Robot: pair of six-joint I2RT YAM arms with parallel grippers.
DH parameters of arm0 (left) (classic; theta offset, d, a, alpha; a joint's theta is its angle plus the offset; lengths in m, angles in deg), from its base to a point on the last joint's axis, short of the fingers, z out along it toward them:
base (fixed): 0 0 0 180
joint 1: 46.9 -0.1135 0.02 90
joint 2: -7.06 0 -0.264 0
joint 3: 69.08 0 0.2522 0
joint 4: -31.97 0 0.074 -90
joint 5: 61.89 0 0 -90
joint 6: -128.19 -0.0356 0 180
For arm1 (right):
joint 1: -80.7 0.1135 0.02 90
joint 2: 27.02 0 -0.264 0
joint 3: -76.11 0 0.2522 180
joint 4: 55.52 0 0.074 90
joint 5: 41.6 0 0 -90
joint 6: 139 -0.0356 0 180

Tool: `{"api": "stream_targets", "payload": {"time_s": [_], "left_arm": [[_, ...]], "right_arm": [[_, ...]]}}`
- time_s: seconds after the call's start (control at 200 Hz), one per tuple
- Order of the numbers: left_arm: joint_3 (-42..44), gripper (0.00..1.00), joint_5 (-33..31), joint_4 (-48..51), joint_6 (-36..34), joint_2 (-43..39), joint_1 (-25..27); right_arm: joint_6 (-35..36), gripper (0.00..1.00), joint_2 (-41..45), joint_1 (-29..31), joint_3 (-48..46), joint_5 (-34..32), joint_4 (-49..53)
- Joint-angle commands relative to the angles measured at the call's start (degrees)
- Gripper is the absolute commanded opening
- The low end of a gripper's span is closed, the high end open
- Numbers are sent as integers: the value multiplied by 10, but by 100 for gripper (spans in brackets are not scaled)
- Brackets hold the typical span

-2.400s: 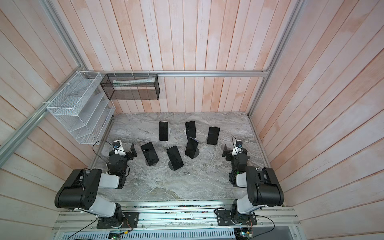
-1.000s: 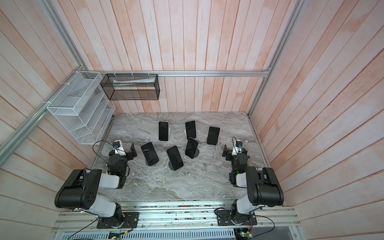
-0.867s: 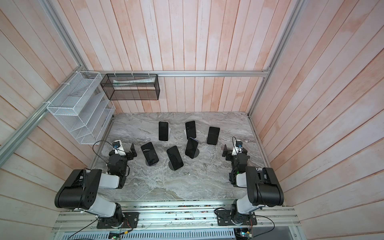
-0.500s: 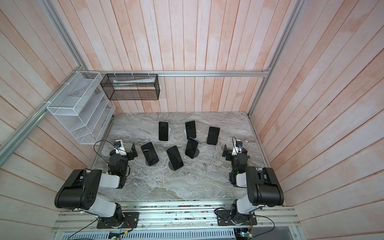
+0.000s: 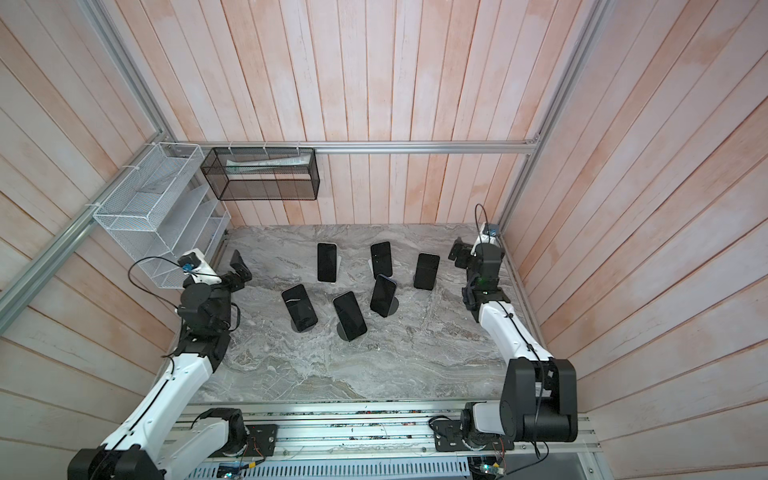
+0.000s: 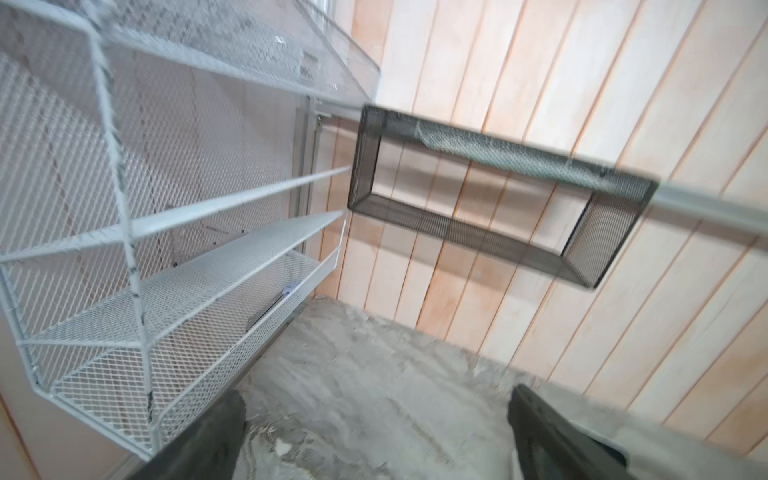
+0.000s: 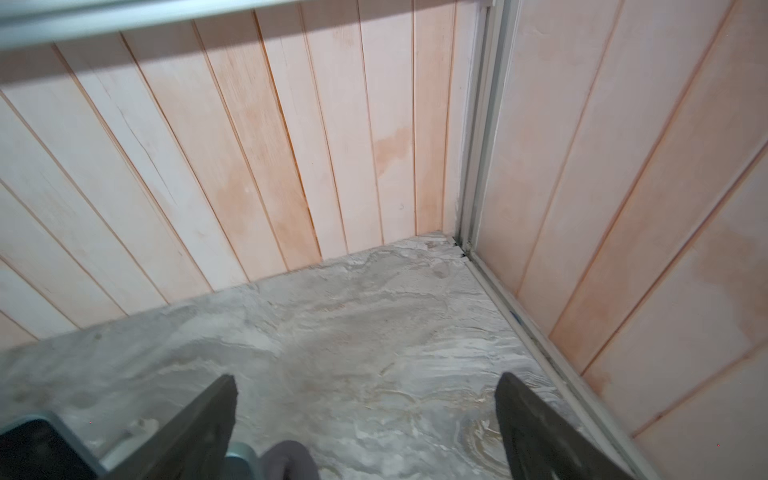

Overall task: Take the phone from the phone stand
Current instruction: 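Raise both arms and reach toward the phones on stands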

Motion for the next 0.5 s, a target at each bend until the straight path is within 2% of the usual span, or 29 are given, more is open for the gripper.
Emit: {"api": "stream_targets", "payload": {"time_s": [0.0, 0.04, 0.13, 0.215, 0.29, 0.36, 0.425, 0.495], "left_arm": [[-71, 100, -4, 255, 182, -35, -14], [-62, 100, 24, 232, 172, -51, -20], [-37, 100, 79, 169, 167, -83, -27], [-76, 100, 130, 168, 155, -66, -30], [-147, 100, 248, 176, 103, -18, -30], [-192, 100, 320, 158, 120, 25, -28], [-218, 100, 355, 129, 145, 55, -13], [-270, 100, 345, 140, 127, 94, 32]], "right_arm": [[-145, 97, 29, -19, 1, 61, 158], [-151, 79, 38, -29, -13, 102, 141], [-144, 70, 47, -26, -14, 146, 153], [-119, 72, 52, -14, 3, 146, 197], [-108, 76, 57, 4, 6, 120, 220], [-96, 78, 60, 29, 7, 105, 227], [-76, 79, 51, 60, 31, 63, 260], [-52, 80, 38, 91, 55, 17, 289]]}}
